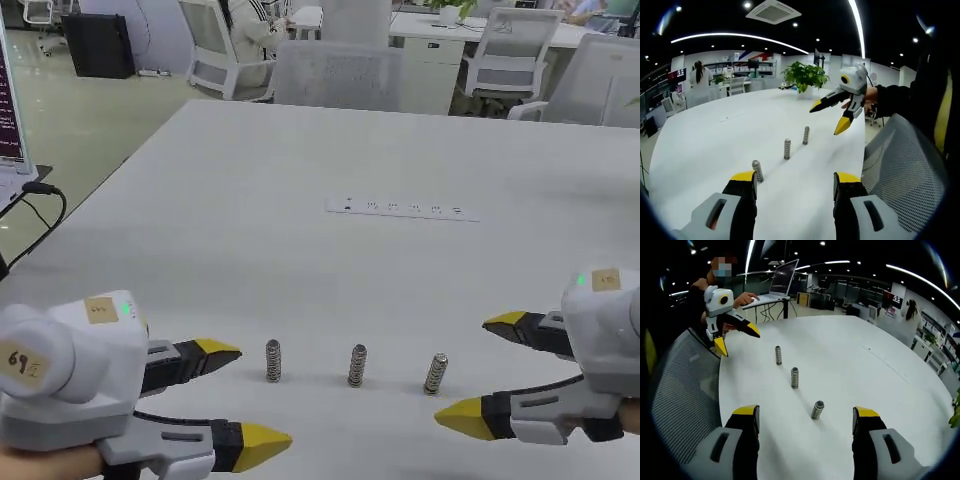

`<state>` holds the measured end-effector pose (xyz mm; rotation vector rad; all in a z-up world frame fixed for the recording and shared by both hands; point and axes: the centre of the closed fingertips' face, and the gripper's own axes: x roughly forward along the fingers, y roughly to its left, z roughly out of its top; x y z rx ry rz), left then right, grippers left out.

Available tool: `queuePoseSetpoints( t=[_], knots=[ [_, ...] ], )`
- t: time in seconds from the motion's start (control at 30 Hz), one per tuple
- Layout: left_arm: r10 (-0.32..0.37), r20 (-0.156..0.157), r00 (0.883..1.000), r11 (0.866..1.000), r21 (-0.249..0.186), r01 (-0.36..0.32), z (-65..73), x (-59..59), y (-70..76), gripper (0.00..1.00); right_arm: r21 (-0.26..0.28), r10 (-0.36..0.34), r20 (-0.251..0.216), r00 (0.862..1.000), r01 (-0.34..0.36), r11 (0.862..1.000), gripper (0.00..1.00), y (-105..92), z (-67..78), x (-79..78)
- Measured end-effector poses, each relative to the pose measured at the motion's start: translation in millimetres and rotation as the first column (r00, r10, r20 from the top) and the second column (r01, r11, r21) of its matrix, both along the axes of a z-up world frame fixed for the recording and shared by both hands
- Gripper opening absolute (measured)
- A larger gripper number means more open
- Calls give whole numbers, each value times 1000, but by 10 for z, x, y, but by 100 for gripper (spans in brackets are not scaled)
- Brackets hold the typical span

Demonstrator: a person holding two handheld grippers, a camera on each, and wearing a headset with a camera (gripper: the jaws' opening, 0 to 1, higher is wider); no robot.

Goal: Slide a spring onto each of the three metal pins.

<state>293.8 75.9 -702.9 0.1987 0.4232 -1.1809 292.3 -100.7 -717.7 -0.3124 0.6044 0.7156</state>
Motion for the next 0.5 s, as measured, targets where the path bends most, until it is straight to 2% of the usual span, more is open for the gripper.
queuePoseSetpoints(
  t=[0.23, 0.5],
  knots=[
    [7, -13, 1000, 1000, 7, -7, -62, 11, 17, 57, 15, -31, -18, 999, 31, 999, 75, -56, -122, -59],
    [17, -24, 1000, 1000, 10, -17, -100, 20, 41, 57, 28, -41, -24, 999, 42, 999, 75, -25, -169, -106]
  ],
)
